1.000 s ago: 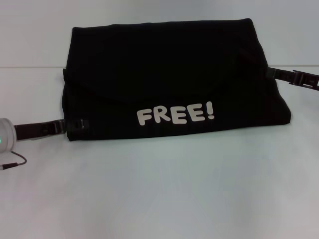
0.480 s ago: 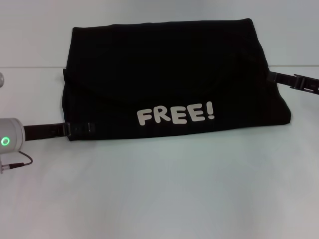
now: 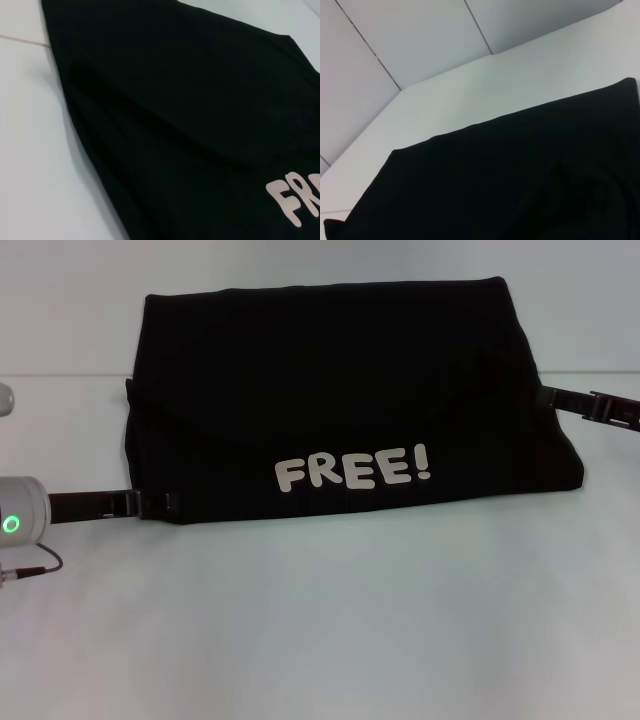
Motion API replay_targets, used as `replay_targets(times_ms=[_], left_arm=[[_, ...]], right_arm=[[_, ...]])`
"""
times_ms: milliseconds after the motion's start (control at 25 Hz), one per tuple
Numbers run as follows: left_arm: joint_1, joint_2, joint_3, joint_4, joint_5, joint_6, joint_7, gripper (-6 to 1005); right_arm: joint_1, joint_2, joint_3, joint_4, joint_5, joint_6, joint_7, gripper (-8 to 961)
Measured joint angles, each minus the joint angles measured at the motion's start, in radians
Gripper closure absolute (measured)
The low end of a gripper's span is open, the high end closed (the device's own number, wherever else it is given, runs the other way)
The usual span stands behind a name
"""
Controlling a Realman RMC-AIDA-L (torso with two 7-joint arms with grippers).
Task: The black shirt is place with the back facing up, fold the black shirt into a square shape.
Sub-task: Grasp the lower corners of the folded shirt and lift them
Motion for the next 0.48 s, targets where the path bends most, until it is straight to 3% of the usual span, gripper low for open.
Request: replay_targets(times_ms=[200, 480], left_arm=[[-0.002, 0.001, 0.002, -0.001, 0.001, -0.025, 0.009, 487], [-0.012, 0.003, 0.012, -0.008, 0.001, -0.046, 0.021, 768]], right_arm=[[-0.001, -0.008, -0.003, 0.0, -0.011, 0.015, 0.004, 239], [0.008, -0.042, -0.005, 0.001, -0.13, 0.06, 0.115, 238]])
